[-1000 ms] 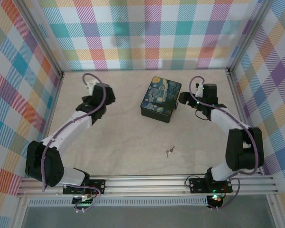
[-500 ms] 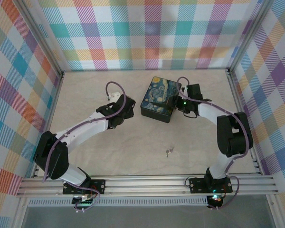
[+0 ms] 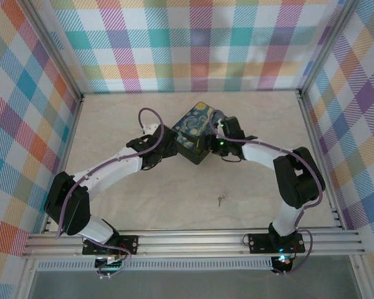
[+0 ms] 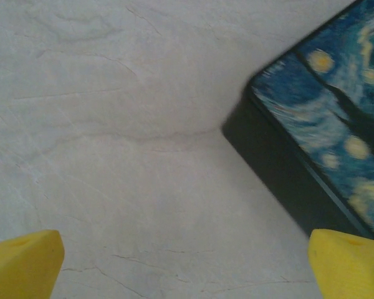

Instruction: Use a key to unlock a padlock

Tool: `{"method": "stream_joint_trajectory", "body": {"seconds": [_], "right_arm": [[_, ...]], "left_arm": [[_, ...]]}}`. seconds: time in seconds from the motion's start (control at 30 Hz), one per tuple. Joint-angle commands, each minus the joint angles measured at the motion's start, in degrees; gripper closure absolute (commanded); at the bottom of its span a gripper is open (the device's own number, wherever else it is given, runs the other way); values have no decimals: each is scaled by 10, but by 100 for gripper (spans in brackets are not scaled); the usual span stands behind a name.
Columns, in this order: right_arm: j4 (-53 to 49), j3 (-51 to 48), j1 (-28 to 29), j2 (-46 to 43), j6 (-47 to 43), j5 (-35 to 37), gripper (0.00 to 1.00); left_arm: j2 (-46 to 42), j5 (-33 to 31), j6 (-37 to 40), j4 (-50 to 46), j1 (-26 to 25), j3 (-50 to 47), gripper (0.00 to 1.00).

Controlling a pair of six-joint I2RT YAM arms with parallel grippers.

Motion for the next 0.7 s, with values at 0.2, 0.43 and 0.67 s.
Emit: {"method": "stream_joint_trajectory", "body": {"seconds": [0.2,0.43,0.67], "right_arm": [[110,51,101,63,95,-113,34],[40,20,104,-28,62,-82,29],[-178,-40,95,-164,14,8,27]], "left_arm": [[0,64,-60,37,41,-33,0],[-29,77,-30,28,74,-35,0],[-74,87,-6,23,73,-77,2]]}}
